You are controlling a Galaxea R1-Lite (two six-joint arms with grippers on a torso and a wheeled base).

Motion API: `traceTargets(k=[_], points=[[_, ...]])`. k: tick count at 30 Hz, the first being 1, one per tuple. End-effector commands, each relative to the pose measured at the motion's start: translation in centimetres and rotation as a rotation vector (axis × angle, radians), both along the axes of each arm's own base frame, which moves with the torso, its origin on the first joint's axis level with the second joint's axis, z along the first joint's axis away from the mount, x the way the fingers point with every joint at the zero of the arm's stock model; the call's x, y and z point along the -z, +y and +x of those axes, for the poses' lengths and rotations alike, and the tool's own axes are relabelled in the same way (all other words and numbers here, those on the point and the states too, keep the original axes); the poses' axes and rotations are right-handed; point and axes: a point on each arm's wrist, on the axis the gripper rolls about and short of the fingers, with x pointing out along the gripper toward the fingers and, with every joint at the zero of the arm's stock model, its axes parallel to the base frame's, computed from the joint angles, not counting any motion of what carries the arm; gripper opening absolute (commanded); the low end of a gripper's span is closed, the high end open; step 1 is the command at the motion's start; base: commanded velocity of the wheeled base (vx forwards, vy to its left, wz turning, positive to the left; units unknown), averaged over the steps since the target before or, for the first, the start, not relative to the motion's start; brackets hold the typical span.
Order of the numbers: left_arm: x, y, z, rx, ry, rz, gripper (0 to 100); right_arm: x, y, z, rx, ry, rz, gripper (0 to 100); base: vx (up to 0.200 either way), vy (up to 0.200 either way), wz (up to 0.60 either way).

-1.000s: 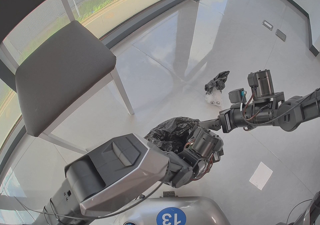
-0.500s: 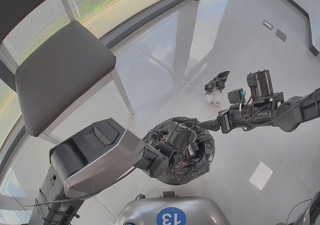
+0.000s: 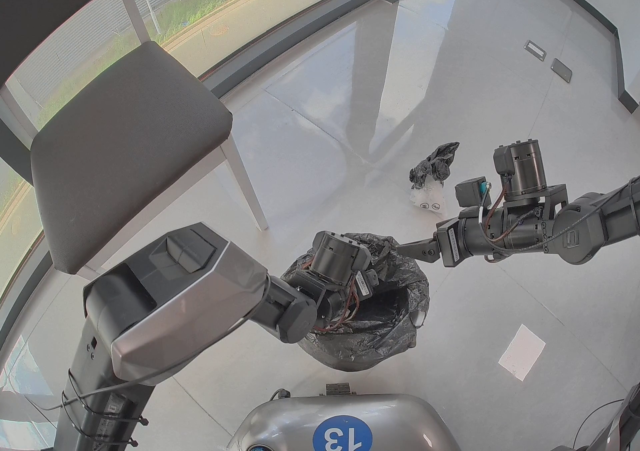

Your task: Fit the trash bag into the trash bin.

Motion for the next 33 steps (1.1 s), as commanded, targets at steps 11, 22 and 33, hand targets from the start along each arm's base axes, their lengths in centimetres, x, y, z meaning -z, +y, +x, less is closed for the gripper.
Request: traceTargets(k=[11,22,33], points=[[-1.4,0.5,0.8,-0.011,-0.034,-0.013,100,0.3,0.2,0.1,-0.004,0.006,-0.003,100,0.0,0.0,0.0],[-5.2,-4.4,-4.0,0.127,-0.083,-0.099,100,0.7,-0.5,-0.2,0.011,0.023,-0.01,100,0.0,0.0,0.0],[-9.6,-2.7,-5.3,0.126,-0.137,-0.122,100,0.8,-2.3,0.4,0.066,0.027,-0.013,100,0.0,0.0,0.0]])
